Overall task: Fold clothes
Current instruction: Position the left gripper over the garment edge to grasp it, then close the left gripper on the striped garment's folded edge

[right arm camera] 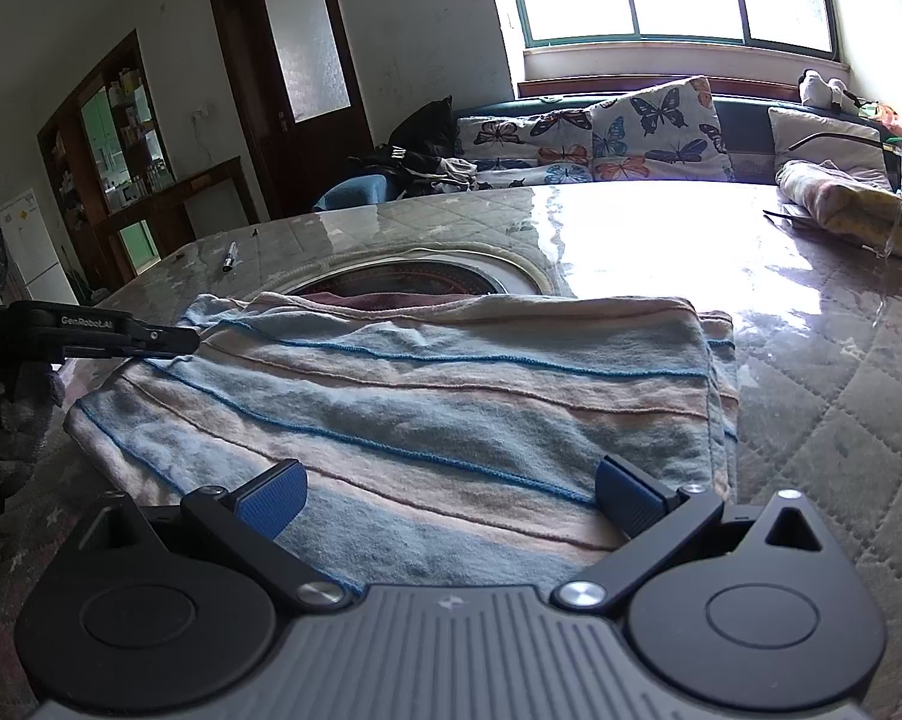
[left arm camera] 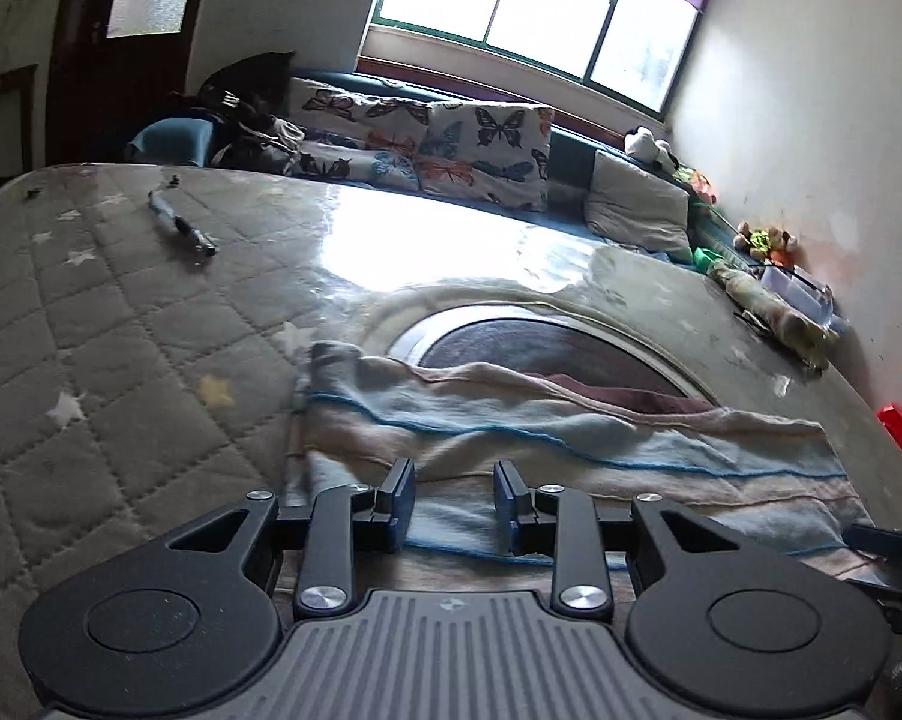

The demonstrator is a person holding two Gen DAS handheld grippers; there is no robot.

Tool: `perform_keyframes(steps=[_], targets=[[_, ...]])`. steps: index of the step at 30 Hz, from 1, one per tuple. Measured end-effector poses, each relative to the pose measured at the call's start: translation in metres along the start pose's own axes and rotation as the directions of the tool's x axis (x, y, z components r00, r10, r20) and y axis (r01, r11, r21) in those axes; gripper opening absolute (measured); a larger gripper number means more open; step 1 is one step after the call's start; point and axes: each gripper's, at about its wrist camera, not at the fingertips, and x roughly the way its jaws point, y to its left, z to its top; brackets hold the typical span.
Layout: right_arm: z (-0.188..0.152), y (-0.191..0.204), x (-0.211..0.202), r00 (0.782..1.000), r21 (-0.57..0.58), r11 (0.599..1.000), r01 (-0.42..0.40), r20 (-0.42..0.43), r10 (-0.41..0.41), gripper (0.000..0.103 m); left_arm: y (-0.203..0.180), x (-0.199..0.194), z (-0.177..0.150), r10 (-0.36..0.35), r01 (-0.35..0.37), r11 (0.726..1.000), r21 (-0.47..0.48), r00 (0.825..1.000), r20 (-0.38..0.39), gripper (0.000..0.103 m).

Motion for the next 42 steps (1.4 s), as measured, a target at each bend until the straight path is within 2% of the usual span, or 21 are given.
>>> perform_keyframes(steps=[3,8,11,17,22,25,26,27,32,42], targets=[[0.0,0.001,0.0,1.0,-0.003,1.0,0.002,-0.001,-0.002,0.103,-0.001,-0.002,-0.002,0.046,-0.047,0.998,0.039,0.999,0.016,0.032],[0.0,0.001,0.0,1.0,-0.002,1.0,0.002,-0.001,-0.002,0.103,0.003,-0.019,-0.009,0.09,-0.092,0.995,0.043,0.995,0.041,0.033],[0.0,0.002,0.0,1.0,-0.004,1.0,0.004,-0.001,-0.004,0.103,0.006,-0.036,-0.017,0.123,-0.125,0.992,0.033,0.991,0.043,0.046],[0.0,0.006,0.002,1.0,-0.024,0.999,0.02,-0.009,-0.021,0.103,0.01,-0.052,-0.033,0.133,-0.133,0.991,0.015,0.991,-0.003,0.051],[0.0,0.016,0.006,0.997,-0.078,0.995,0.064,-0.028,-0.067,0.103,0.011,-0.056,-0.04,0.121,-0.121,0.993,-0.004,0.993,-0.015,0.05],[-0.001,0.023,0.009,0.994,-0.125,0.988,0.091,-0.043,-0.097,0.103,0.009,-0.058,-0.043,0.111,-0.111,0.994,0.006,0.994,-0.022,0.046],[-0.002,0.024,0.01,0.994,-0.142,0.985,0.093,-0.047,-0.1,0.103,0.009,-0.059,-0.043,0.106,-0.106,0.994,0.008,0.994,-0.025,0.042],[-0.002,0.024,0.01,0.994,-0.156,0.984,0.09,-0.052,-0.099,0.103,0.008,-0.06,-0.044,0.102,-0.102,0.995,0.009,0.994,-0.027,0.037],[-0.002,0.016,0.005,0.994,-0.192,0.979,0.063,-0.071,-0.077,0.103,0.004,-0.065,-0.049,0.08,-0.079,0.997,0.024,0.996,-0.042,0.032],[-0.004,-0.011,-0.014,0.992,-0.221,0.974,0.051,-0.105,-0.075,0.103,-0.018,-0.088,-0.07,-0.012,0.019,0.998,0.064,0.995,-0.098,0.032]])
